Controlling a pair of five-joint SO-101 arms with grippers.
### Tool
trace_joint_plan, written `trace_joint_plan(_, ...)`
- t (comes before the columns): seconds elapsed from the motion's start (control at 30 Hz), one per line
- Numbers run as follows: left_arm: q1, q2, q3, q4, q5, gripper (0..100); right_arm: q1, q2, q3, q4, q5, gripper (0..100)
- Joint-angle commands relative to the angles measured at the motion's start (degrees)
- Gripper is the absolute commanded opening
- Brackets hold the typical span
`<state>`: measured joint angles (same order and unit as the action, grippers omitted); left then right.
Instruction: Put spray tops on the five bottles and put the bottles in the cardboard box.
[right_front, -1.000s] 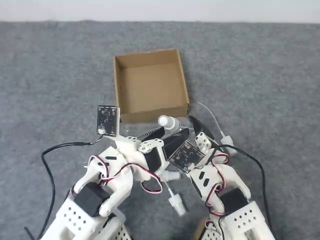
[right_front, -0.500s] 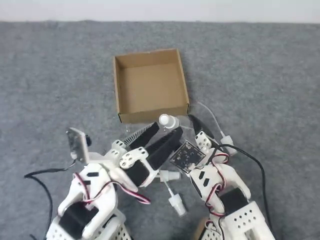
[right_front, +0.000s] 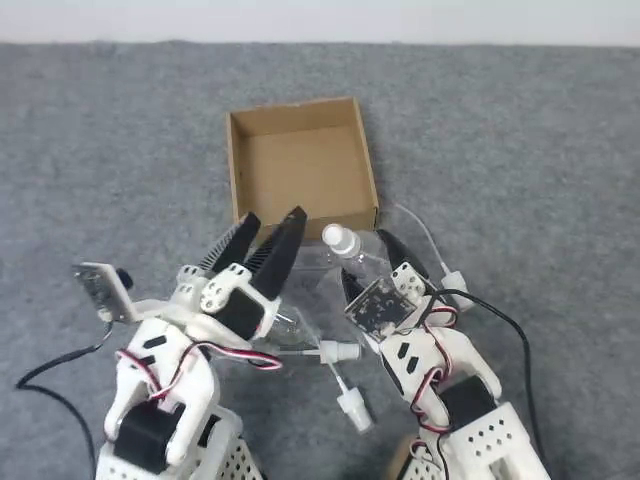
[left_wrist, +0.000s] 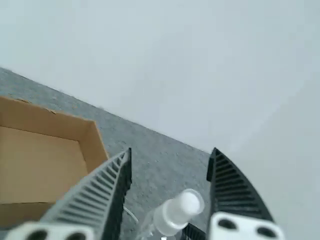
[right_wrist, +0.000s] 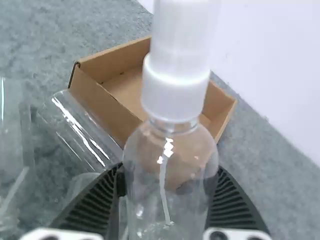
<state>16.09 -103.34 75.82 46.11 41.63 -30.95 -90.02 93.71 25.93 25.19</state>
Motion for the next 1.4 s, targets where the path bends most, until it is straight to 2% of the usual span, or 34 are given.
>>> trace_joint_plan(0.0, -2.02, -1.23, 0.66, -2.2, 0.26, 23, -0.31, -1.36, -2.73, -1.27, -5.19, 10.5)
trace_joint_plan(0.37, -1.93, -1.23, 3.56, -3.69, 0.09, 23, -0.48, -1.36, -5.54, -0.66, -14.86, 10.7)
trace_joint_plan(0.63, -1.67, -1.23, 10.68, -13.71, 0.0, 23, -0.48, -1.36, -6.59, -0.75, -18.29, 10.9)
trace_joint_plan(0.87, -1.41, -1.14, 11.38, -14.51, 0.0, 23, -5.14, -1.36, -6.07, -0.75, -18.37, 10.9)
trace_joint_plan(1.03, 2.37, -1.14, 12.18, -14.07, -0.44, 23, -5.49, -1.36, -5.98, -0.66, -18.37, 10.9)
trace_joint_plan(1.37, 11.25, -1.14, 15.43, -14.07, -7.65, 23, -5.41, -1.36, -5.01, -0.31, -18.29, 10.6)
